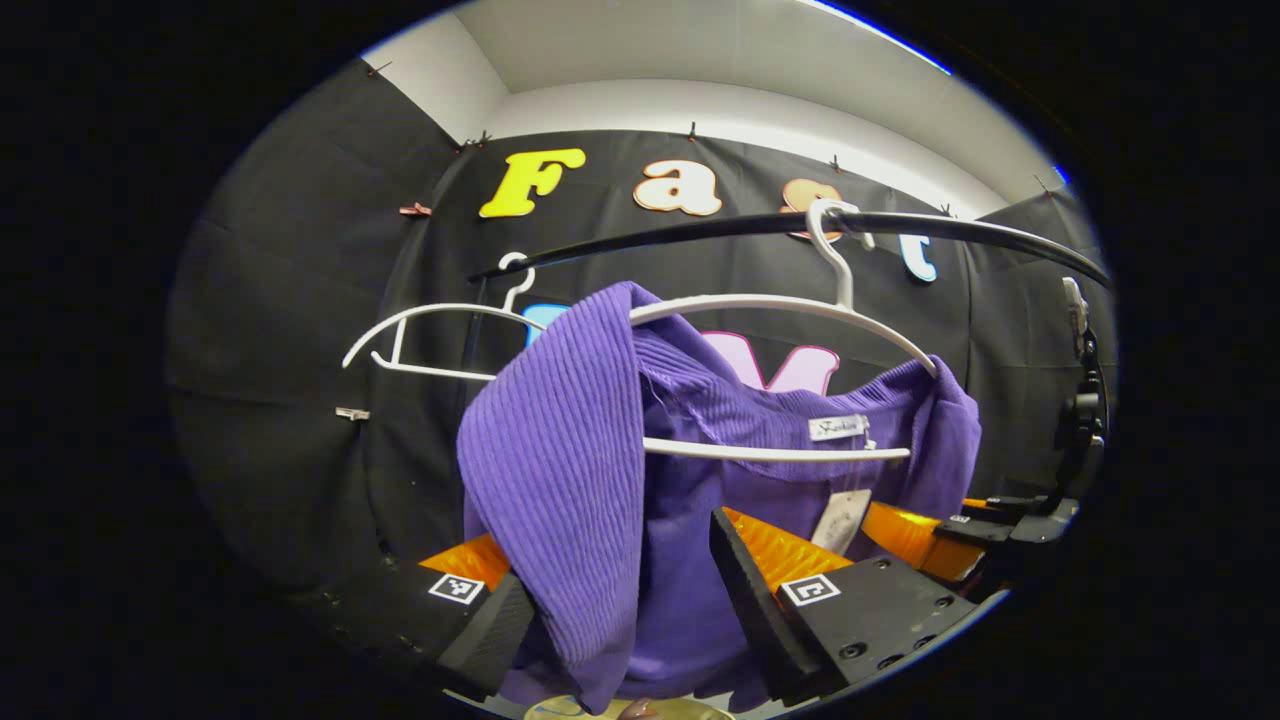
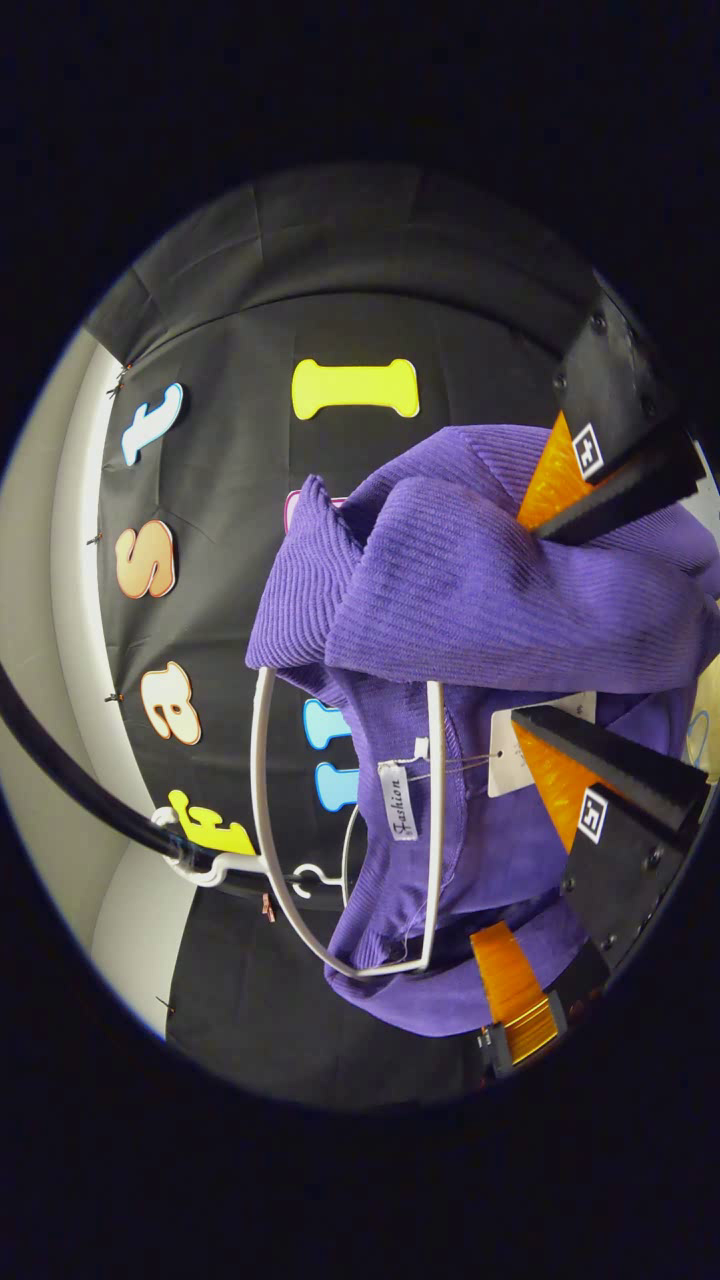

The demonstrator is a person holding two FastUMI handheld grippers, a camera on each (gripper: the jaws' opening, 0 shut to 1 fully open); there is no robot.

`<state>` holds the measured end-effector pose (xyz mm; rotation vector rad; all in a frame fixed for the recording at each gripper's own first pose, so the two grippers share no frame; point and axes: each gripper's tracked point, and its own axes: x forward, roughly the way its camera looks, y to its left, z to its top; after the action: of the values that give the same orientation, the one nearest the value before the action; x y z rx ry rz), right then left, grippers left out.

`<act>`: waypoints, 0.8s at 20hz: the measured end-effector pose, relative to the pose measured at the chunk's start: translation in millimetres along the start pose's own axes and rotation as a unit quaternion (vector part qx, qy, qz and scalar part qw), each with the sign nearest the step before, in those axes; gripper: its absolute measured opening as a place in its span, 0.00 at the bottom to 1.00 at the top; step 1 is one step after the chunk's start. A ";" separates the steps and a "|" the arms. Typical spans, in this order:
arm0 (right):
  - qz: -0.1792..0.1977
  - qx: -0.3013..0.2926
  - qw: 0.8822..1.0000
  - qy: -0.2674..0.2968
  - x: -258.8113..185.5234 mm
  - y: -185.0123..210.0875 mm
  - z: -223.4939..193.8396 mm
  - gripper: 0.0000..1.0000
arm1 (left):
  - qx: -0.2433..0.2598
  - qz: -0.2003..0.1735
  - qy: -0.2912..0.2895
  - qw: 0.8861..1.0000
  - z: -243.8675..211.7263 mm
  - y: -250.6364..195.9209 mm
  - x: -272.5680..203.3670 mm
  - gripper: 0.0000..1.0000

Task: Grasp the clothes on the hanger with both hands and then place them into the laundry hamper below.

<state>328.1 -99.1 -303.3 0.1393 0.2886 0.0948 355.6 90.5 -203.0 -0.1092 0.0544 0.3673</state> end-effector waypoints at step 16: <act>0.030 0.069 0.997 0.012 20.4 -34.9 4.4 0.19 | 0.005 0.058 0.018 0.998 15.7 55.0 26.0 0.06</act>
<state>351.4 -131.8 -310.0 0.2840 0.3144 0.1369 360.5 152.6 -194.6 -0.1031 0.0987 0.4814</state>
